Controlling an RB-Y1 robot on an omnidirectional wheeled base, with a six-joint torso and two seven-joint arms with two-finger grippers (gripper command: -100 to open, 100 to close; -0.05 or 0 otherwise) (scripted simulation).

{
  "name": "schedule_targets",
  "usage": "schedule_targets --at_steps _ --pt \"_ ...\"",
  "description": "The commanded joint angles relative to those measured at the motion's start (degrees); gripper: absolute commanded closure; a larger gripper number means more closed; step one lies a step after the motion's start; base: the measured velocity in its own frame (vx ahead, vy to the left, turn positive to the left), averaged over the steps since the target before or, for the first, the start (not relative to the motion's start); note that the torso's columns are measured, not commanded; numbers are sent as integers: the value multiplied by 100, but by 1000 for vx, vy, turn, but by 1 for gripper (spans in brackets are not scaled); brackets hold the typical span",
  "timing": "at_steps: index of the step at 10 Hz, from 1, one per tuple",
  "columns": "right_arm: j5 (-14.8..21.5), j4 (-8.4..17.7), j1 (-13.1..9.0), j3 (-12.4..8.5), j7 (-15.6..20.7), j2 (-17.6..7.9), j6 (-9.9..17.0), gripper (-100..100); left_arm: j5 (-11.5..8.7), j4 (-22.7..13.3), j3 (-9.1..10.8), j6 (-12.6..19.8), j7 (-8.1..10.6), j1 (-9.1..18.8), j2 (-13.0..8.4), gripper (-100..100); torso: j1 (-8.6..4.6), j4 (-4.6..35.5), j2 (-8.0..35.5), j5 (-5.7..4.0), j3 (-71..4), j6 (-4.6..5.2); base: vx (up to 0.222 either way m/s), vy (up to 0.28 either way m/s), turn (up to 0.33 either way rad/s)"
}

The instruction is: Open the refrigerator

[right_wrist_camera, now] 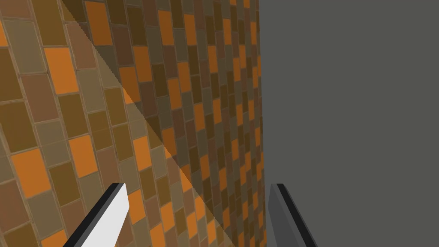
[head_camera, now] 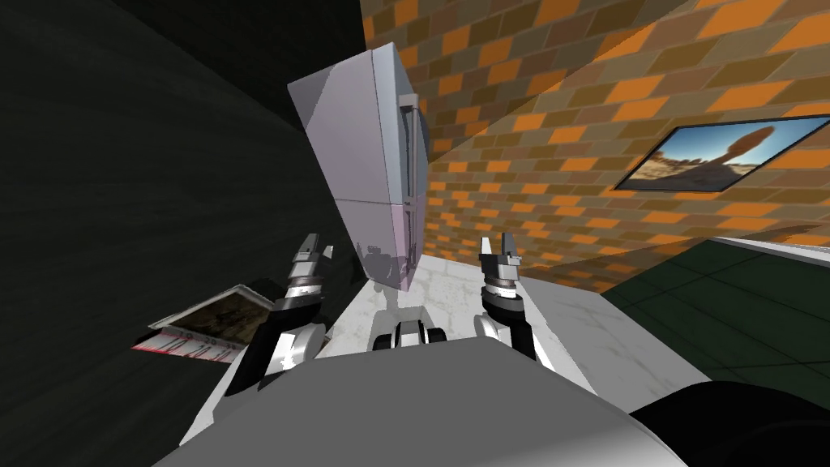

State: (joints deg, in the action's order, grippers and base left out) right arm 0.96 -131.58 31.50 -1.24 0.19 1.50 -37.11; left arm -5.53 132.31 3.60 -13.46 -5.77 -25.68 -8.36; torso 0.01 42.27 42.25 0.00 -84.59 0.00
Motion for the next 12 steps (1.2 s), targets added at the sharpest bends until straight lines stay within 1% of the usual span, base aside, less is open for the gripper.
schedule_targets --at_steps 1,6,12 --pt "0 0 0 0 0 0 0 0 1 85 10 446 57 74 -110 -100 -3 0 0 -1 0 0 83 -61 -80" --pt "0 0 0 0 0 0 0 0 -7 317 45 1220 165 204 -298 -100 1 -1 -2 0 -1 0 80 -63 -73" --pt "0 0 0 0 0 0 0 0 -16 605 81 2023 277 339 -571 -100 -2 0 2 -1 1 0 72 -46 -63"
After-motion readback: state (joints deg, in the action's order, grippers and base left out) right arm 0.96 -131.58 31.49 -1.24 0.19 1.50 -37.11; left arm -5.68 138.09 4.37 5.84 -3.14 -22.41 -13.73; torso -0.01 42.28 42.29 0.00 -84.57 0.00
